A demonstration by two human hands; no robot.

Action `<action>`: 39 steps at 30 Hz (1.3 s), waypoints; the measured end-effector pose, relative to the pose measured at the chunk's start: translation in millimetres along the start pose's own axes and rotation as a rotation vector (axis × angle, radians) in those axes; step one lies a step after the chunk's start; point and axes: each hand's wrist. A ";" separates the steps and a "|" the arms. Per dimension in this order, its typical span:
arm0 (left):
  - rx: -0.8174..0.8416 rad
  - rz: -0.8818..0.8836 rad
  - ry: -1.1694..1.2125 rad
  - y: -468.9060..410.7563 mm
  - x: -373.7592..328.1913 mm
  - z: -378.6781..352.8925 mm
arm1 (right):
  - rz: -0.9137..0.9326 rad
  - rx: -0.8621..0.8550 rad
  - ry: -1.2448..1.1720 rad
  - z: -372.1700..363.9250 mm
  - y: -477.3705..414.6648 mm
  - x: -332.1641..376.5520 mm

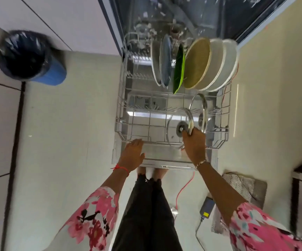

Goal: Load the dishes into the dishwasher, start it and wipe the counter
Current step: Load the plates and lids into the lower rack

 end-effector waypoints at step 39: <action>-0.157 -0.141 -0.091 -16.7 42.7 38.8 | 0.166 0.505 0.662 -58.2 -50.1 37.8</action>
Point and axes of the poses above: each hand's wrist, its own y-axis away from the middle knuckle, its own z-axis out of the back of the hand, x = y × z, and after that the axes turned 2 degrees about z, right-handed
